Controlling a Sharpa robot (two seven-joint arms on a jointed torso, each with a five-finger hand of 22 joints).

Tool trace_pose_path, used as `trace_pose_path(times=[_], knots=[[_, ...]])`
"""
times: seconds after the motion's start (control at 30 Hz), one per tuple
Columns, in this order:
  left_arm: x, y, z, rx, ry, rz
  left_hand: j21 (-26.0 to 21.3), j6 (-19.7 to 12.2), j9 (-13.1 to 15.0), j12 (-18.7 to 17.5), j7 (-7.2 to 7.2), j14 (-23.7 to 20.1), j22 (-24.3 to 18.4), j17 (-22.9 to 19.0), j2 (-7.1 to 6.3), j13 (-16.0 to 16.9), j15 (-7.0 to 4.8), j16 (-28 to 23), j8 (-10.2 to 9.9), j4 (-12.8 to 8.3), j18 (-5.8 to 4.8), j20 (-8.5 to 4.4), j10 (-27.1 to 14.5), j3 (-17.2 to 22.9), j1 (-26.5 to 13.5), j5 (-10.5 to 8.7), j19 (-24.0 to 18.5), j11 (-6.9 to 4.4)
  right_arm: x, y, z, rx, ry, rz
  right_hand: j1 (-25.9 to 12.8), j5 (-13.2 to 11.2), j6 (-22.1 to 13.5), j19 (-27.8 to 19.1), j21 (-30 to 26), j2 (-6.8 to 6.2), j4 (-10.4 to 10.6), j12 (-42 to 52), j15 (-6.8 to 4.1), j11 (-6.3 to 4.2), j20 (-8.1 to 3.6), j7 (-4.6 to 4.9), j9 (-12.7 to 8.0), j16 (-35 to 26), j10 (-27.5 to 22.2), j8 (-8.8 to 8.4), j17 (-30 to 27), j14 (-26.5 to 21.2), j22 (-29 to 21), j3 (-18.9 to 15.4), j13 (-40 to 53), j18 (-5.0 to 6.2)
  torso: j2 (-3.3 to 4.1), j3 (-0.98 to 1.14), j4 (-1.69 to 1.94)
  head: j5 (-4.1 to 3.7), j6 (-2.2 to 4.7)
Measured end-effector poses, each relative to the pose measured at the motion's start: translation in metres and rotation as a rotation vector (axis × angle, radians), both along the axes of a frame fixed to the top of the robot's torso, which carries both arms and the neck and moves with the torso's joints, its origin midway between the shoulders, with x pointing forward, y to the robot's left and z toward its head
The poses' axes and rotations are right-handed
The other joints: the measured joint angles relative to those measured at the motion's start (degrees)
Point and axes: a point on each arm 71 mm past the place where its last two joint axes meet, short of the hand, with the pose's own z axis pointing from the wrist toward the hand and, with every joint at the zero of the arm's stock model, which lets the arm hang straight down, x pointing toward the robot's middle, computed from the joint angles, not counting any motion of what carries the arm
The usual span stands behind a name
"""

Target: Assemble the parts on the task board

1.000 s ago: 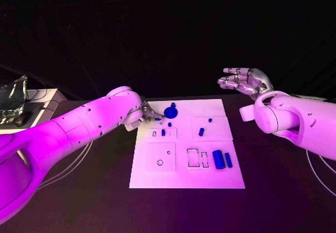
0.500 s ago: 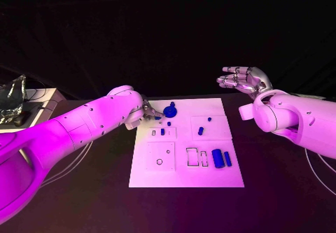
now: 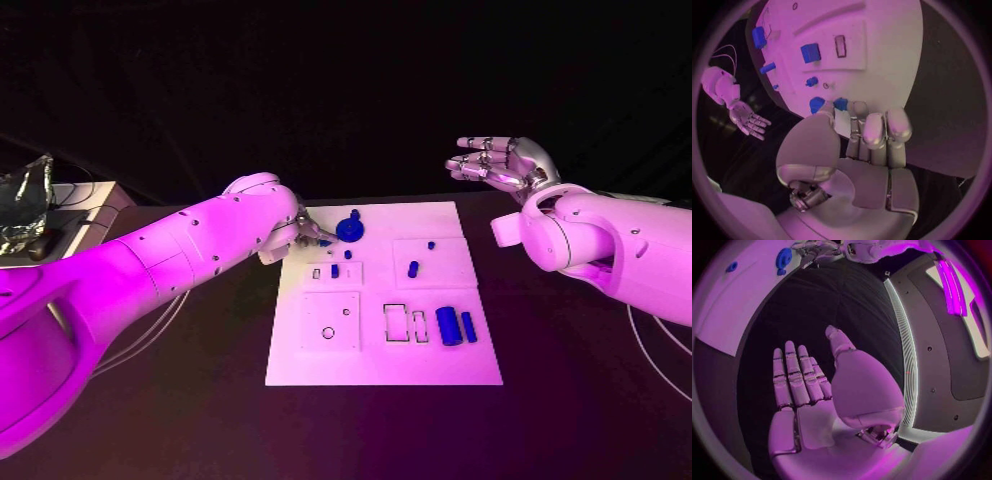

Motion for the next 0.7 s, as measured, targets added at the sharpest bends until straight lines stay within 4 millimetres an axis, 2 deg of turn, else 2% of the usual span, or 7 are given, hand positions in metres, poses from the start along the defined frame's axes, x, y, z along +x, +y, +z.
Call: trace_pose_path(times=[0.13, 0.4, 0.57, 0.63, 0.7], knots=[[0.0004, -0.0007, 0.0003, 0.012, 0.001, -0.001, 0.0, 0.2, 0.1, 0.0, 0.00, 0.0, 0.0, 0.0, 0.49, 0.0, 0.00, 0.0, 0.2, -1.2, 0.00, 0.18, 0.0, 2.2, 0.5, 0.00, 0.2, 0.00, 0.0000, 0.0001, -0.0001, 0.000, 0.001, 0.001, 0.0, 0.0, 0.0, 0.0, 0.0, 0.00, 0.0, 0.0, 0.00, 0.00, 0.00, 0.00, 0.0, 0.0, 0.0, 0.00, 0.0, 0.0, 0.0, 0.0, 0.0, 0.00, 0.01, 0.00, -0.04, -0.06, 0.00], [0.0005, -0.0021, 0.0002, 0.018, 0.001, -0.005, 0.0, 0.2, 0.1, 0.0, 0.00, 0.0, 0.0, 0.0, 0.53, 0.0, 0.00, 0.0, 0.0, -3.4, 0.00, 0.18, 0.0, 4.4, 0.5, -0.01, 0.2, -0.01, -0.0004, 0.0009, -0.0002, 0.001, 0.003, 0.005, 0.0, 0.0, 0.4, 0.0, 0.0, 0.00, -0.2, 0.0, 0.00, 0.21, 0.00, 0.06, 0.0, 0.0, 0.2, 0.00, 0.0, 0.0, 0.0, -0.2, 0.0, 0.00, -0.03, -0.02, 0.04, -0.13, -0.04], [0.0001, -0.0027, 0.0002, 0.017, 0.000, -0.009, 0.0, 0.0, -2.2, 0.0, 0.25, 0.0, 0.0, 0.0, 0.53, 0.0, 0.00, 0.0, -0.6, -4.6, 0.00, 0.18, 0.0, 4.8, 0.5, -0.05, 0.2, -0.01, -0.0006, 0.0014, -0.0002, 0.001, 0.004, 0.007, 0.0, 0.0, 0.5, 0.0, 0.0, 0.00, -0.2, 0.0, 0.00, 0.21, 0.00, 0.12, 0.0, 0.0, 0.2, 0.00, 0.0, 0.0, 0.0, -0.2, 0.0, 0.00, -0.06, -0.04, 0.07, -0.08, -0.04], [-0.0002, -0.0029, 0.0005, 0.015, -0.001, -0.012, -0.2, 0.1, -3.8, 0.0, 0.81, 0.0, 0.0, 0.0, 0.84, -0.1, 0.00, -0.1, -1.6, -5.3, 0.00, 0.18, -0.2, 5.6, 0.9, -0.13, 0.2, 0.20, -0.0006, 0.0014, -0.0002, 0.002, 0.005, 0.007, 0.0, 0.2, 0.5, 0.0, 0.0, 0.00, -0.2, 0.0, 0.00, -0.10, 0.00, 0.12, 0.0, 0.0, 0.5, 0.00, 0.0, 0.0, 0.0, -0.2, 0.0, 0.00, -0.06, -0.06, 0.07, -0.05, -0.04], [-0.0007, -0.0035, 0.0009, 0.012, -0.002, -0.016, -0.3, 0.8, -6.6, 0.0, 1.47, 0.2, 0.0, -0.1, 0.67, -0.1, 0.21, -0.2, -3.9, -5.8, 0.01, 0.18, -0.2, 7.3, 1.3, -0.21, 0.2, 0.59, -0.0006, 0.0013, -0.0003, 0.001, 0.005, 0.008, 0.0, 0.2, 0.5, 0.0, 0.0, 0.00, -0.2, 0.0, 0.00, -0.10, 0.00, 0.12, 0.0, 0.0, 0.5, 0.00, 0.0, 0.0, 0.0, -0.2, 0.0, 0.00, -0.07, -0.07, 0.07, 0.01, 0.01]])
